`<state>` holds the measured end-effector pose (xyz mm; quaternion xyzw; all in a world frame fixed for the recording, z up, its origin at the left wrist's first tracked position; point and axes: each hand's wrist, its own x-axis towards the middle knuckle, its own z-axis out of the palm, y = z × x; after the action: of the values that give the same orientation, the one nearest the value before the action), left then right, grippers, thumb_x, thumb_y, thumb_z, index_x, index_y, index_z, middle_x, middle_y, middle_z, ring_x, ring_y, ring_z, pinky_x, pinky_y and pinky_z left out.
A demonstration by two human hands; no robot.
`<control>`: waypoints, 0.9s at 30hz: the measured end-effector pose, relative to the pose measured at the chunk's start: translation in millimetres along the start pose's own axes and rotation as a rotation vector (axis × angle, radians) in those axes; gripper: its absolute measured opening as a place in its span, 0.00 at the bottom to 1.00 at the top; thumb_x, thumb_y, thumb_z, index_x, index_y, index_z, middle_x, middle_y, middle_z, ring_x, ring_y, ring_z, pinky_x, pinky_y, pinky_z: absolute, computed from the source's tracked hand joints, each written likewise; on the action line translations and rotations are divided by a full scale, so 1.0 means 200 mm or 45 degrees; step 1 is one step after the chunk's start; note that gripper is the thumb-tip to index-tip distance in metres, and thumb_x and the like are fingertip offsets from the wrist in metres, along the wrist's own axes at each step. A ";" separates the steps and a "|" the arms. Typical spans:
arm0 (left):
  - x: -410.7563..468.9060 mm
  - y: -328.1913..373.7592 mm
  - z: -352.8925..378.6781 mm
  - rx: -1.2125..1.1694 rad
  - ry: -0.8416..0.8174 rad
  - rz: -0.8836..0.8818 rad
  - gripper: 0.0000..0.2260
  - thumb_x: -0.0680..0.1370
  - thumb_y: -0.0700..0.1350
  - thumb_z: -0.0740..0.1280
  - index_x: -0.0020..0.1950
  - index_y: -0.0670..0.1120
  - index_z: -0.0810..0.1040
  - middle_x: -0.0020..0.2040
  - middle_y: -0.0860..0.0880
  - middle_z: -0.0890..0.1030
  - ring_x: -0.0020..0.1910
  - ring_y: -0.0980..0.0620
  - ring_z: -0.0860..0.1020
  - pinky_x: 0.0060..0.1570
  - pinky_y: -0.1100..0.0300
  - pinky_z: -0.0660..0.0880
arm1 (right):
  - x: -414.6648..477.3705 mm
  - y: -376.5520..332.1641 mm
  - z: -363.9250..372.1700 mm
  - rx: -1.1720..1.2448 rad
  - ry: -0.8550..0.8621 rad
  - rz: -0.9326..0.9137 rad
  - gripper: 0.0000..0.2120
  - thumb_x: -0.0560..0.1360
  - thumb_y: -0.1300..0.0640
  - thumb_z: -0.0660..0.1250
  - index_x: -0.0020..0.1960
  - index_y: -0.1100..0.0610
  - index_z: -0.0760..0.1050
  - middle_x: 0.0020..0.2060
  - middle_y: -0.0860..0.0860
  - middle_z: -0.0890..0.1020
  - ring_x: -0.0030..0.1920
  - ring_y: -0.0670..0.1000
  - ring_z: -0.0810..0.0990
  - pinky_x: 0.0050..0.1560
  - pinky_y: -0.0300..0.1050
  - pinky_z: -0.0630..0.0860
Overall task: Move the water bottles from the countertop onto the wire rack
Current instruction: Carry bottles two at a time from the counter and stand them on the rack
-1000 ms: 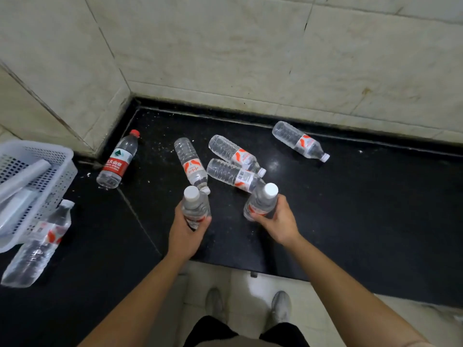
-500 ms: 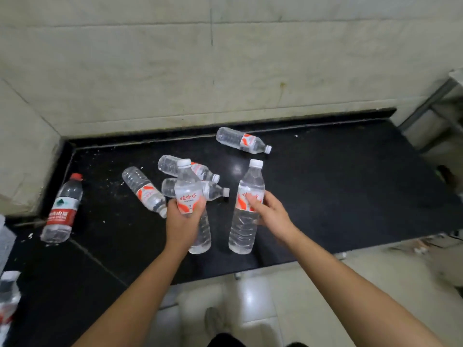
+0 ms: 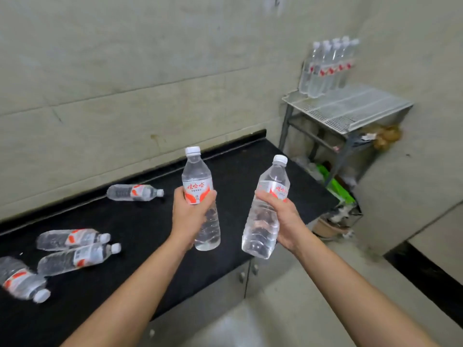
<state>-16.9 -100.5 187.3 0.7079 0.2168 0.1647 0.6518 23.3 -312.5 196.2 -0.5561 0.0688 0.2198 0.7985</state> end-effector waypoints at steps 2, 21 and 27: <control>-0.03 0.07 0.24 0.031 -0.034 0.057 0.24 0.68 0.51 0.79 0.58 0.48 0.74 0.51 0.48 0.82 0.48 0.50 0.83 0.47 0.52 0.80 | -0.02 -0.12 -0.25 -0.095 0.114 -0.139 0.15 0.69 0.57 0.79 0.50 0.57 0.77 0.38 0.55 0.80 0.36 0.52 0.81 0.39 0.47 0.80; 0.36 0.50 2.13 -0.098 -0.438 0.379 0.26 0.73 0.62 0.68 0.65 0.48 0.71 0.53 0.53 0.81 0.45 0.65 0.81 0.46 0.68 0.76 | 0.60 -1.18 -1.57 -0.382 0.554 -0.683 0.24 0.68 0.38 0.77 0.57 0.51 0.80 0.47 0.47 0.87 0.47 0.47 0.86 0.49 0.45 0.81; 0.82 0.67 2.71 -0.253 -0.502 0.310 0.32 0.69 0.66 0.73 0.66 0.51 0.72 0.57 0.47 0.82 0.56 0.47 0.82 0.58 0.45 0.79 | 1.11 -1.68 -1.86 -0.454 0.582 -0.771 0.24 0.65 0.37 0.79 0.54 0.51 0.80 0.47 0.51 0.87 0.50 0.55 0.86 0.54 0.56 0.82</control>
<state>415.1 -484.5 259.5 0.6796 -0.0187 0.1213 0.7233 414.9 -689.1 267.7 -0.7153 0.0385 -0.1454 0.6824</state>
